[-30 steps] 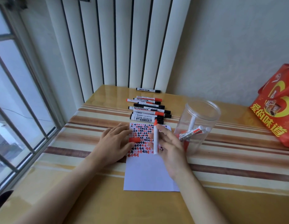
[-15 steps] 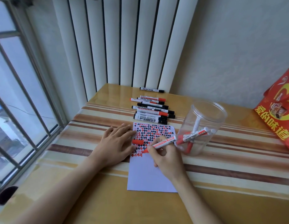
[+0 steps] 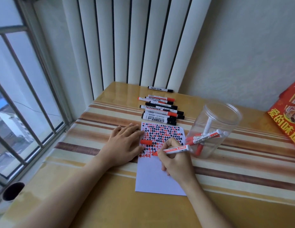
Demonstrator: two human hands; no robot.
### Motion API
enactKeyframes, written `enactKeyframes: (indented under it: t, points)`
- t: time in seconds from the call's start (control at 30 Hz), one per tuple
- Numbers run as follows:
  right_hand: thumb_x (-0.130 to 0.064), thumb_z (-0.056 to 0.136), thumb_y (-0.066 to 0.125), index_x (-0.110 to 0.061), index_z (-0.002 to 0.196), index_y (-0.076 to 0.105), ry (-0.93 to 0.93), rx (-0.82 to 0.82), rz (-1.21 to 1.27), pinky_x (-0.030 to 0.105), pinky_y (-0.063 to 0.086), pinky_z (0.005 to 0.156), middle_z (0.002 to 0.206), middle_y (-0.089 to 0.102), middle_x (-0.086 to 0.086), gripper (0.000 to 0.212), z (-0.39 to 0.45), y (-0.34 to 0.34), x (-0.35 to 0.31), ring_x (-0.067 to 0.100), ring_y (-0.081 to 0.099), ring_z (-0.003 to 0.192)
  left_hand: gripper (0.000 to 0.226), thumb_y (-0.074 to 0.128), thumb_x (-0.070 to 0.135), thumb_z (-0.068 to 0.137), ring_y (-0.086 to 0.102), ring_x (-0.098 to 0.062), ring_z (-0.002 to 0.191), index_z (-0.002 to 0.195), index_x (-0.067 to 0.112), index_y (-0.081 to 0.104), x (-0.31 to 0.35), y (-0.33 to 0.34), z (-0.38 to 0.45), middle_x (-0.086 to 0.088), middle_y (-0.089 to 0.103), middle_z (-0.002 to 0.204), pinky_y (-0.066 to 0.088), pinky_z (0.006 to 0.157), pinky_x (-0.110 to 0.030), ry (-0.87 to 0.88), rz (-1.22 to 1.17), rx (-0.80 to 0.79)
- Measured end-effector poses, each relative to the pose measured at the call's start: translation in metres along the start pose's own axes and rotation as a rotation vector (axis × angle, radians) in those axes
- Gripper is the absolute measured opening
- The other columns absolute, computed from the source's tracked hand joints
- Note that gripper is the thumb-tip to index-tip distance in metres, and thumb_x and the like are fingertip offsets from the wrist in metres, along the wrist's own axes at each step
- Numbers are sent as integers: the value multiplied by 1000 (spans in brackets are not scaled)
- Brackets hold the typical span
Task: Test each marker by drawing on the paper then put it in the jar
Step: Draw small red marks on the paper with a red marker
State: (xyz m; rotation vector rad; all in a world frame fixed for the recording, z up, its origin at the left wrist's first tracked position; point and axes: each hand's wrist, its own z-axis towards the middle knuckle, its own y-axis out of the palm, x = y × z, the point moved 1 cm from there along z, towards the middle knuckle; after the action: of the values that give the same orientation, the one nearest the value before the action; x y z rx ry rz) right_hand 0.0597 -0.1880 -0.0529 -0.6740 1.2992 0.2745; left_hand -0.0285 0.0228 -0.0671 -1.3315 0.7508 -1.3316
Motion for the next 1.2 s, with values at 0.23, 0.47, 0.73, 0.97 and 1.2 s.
enactKeyframes:
  t: [0.23,0.47,0.73,0.97,1.2]
  points:
    - [-11,95,68,-24,80,53,17,-21,-17,20,36,37,51,56,-1,25,0,0,-1,14,54,39,75,17,77,87,7,-7,153,151,41,33,1,-1,0,11,24,164,4,124,-46,3,-9,2]
    - [-22,88,68,-24,80,54,43,-2,3,24,37,37,51,56,-2,16,0,-1,-2,14,55,40,75,17,78,87,7,-6,153,151,41,34,0,0,0,12,25,163,4,124,-45,4,-11,2]
    - [-15,91,68,-23,77,53,6,-17,-27,19,37,40,50,55,-2,21,1,-2,-2,15,53,40,73,18,78,88,8,-6,153,150,42,33,-2,1,1,12,25,163,3,124,-45,10,-9,4]
    - [-21,91,68,-24,80,54,-16,9,-19,19,37,39,50,57,1,18,2,-1,0,14,56,39,72,22,76,89,10,-7,153,150,41,35,-2,2,1,11,27,162,4,124,-46,12,-23,20]
    - [-21,88,66,-26,74,53,-1,-13,-12,18,36,40,49,54,1,19,1,-1,0,15,53,39,71,22,76,89,9,-7,153,150,42,35,-3,2,3,11,26,163,4,124,-46,13,-8,19]
